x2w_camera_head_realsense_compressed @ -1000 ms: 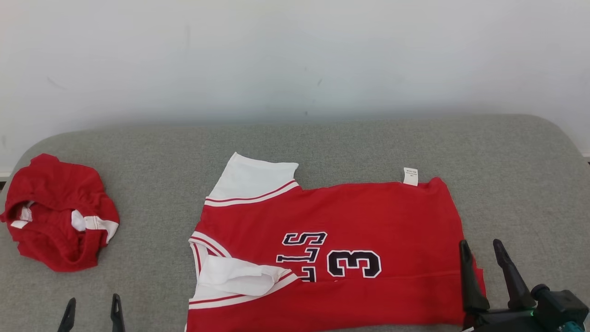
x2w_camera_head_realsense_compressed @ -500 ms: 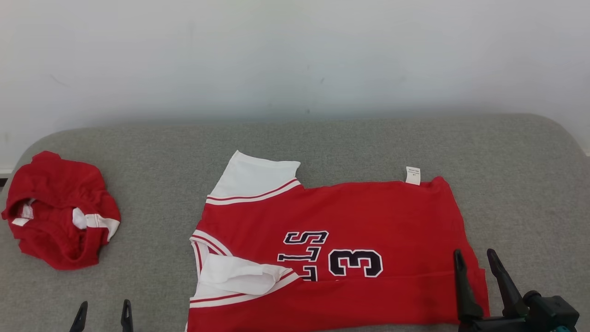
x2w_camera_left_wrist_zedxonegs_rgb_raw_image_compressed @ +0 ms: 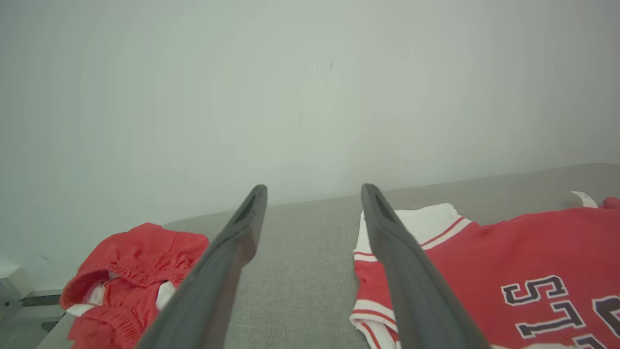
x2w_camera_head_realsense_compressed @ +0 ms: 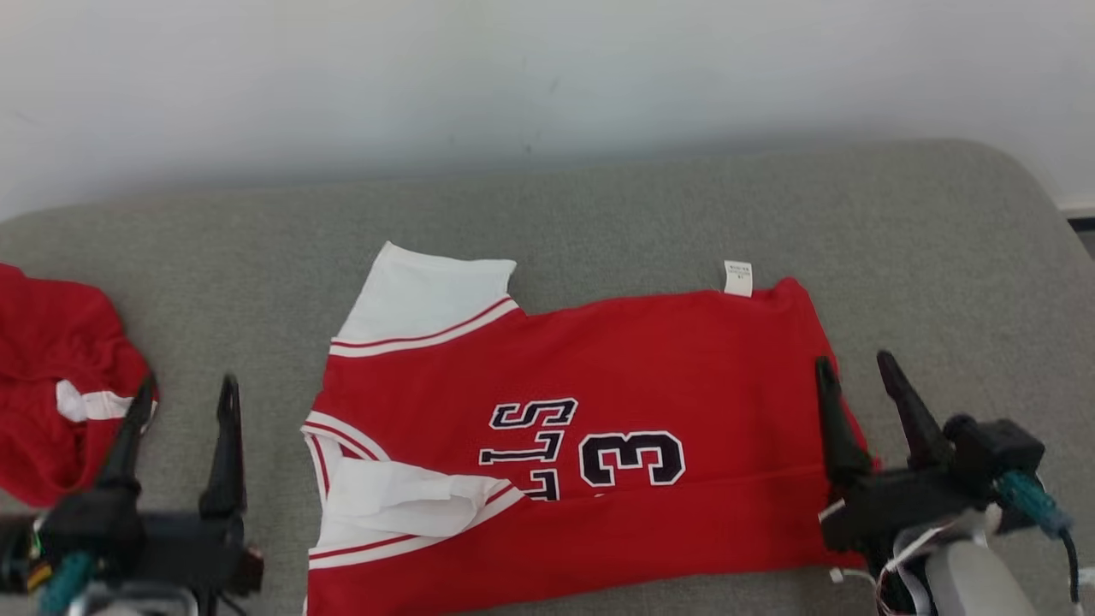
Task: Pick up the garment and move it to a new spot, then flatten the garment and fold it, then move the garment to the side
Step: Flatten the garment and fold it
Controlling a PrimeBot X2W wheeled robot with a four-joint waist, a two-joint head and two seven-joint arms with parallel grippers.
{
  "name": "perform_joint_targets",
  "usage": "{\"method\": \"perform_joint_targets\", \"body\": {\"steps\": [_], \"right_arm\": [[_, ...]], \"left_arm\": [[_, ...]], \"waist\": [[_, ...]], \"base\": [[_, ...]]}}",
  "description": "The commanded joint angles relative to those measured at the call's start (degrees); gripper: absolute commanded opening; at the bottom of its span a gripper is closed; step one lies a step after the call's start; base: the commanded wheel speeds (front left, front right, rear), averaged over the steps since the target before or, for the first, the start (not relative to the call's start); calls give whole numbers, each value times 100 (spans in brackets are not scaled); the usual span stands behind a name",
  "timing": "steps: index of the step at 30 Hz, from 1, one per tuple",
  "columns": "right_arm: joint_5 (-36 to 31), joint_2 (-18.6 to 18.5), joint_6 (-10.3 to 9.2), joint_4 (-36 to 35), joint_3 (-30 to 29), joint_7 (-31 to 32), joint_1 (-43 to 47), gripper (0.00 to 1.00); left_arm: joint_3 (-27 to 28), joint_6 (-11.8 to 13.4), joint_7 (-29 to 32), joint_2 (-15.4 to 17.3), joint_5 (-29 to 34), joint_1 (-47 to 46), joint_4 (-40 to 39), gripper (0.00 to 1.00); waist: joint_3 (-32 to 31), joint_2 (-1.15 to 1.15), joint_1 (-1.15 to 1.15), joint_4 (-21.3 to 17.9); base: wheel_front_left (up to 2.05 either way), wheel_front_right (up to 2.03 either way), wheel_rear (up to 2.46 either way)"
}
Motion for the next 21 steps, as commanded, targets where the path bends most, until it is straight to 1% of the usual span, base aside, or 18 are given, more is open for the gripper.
{"method": "perform_joint_targets", "body": {"steps": [1,5,6,8,9,14,16,18,21], "right_arm": [[31,-53,7,198,108,101,-452,100],[98,-62,7,723,252,116,-1372,100],[92,-65,7,891,279,147,-1597,100],[116,-54,7,1234,352,190,-2019,100],[116,-54,7,1234,352,190,-2019,100],[153,-74,7,2012,652,215,-2947,100],[189,-50,7,2264,778,163,-3249,100],[220,-46,7,2503,900,117,-3486,100],[301,-13,7,2829,1076,38,-3814,100]], "left_arm": [[-74,-56,127,161,-151,-564,154,100],[-368,-141,588,604,-485,-1653,568,100],[-508,-150,759,781,-497,-1900,680,100],[-896,-141,1004,981,-858,-2442,828,100],[-896,-141,1004,981,-858,-2442,828,100],[-1830,-136,1669,1654,-1763,-3506,1215,100],[-2100,-135,1836,1799,-2213,-3827,1397,100],[-2392,-135,2013,2033,-2387,-4070,1608,100],[-2632,-136,2116,2176,-2635,-4397,1993,100]], "waist": [[648,0,0,-443],[1201,0,0,-733],[1327,0,0,-798],[1530,0,0,-901],[1530,0,0,-901],[1931,0,0,-1134],[2040,0,0,-1217],[2118,0,0,-1292],[2222,0,0,-1388]], "base": [[0,0,0],[0,0,0],[0,0,0],[0,0,0],[0,0,0],[0,0,0],[0,0,0],[0,0,0],[0,0,0]]}}
